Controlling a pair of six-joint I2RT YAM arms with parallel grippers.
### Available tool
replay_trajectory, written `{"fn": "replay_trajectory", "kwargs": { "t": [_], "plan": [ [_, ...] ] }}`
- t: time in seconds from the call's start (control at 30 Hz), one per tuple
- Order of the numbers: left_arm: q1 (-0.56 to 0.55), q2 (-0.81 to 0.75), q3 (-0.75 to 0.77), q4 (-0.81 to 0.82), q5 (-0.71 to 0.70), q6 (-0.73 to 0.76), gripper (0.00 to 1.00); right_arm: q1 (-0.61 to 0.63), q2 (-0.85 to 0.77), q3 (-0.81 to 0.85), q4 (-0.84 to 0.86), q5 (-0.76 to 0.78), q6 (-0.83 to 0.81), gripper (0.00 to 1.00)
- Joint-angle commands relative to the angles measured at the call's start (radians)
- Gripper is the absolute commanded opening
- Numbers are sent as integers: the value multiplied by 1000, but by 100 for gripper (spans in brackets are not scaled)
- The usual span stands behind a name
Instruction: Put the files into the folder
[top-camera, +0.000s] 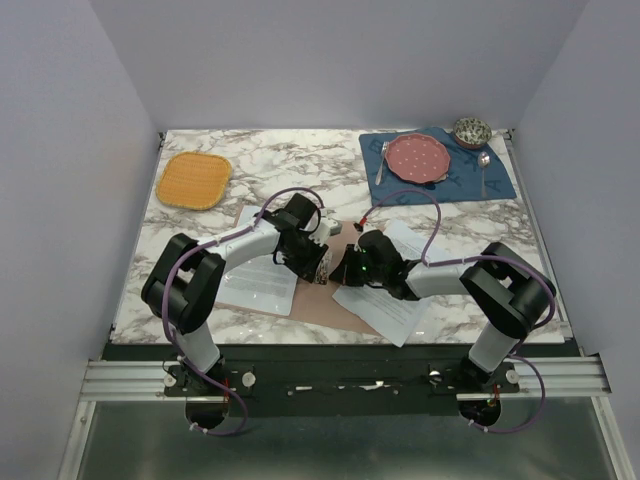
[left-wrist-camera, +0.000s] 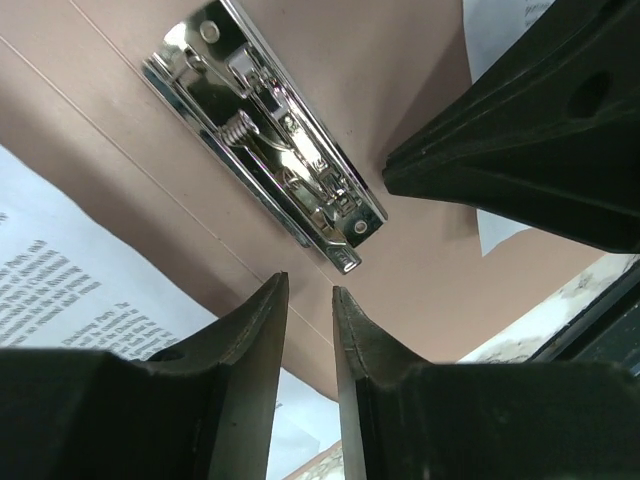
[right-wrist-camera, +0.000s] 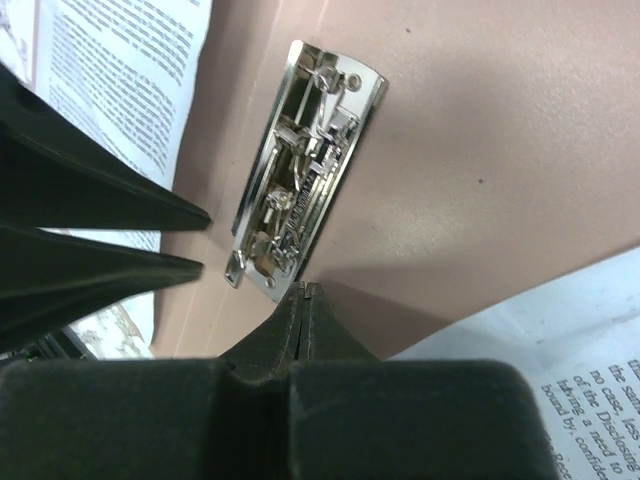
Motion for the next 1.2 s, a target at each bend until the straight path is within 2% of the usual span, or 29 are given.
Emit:
{"fn": "replay_trajectory", "kwargs": {
  "t": [0.0,0.27,0.53,1.17],
  "plan": [
    [-6,4,-24,28,48,-16,35,5,6,32,-3,38,-2,1],
    [-5,17,-14,60,50,-35,35,5,26,34,17,38,6,1],
    [1,30,3,68,42,-39,40,4,54,39,18,30,14,1],
    [1,101,9,98,35,-33,36,5,95,28,43,4,35,1]
  ]
}}
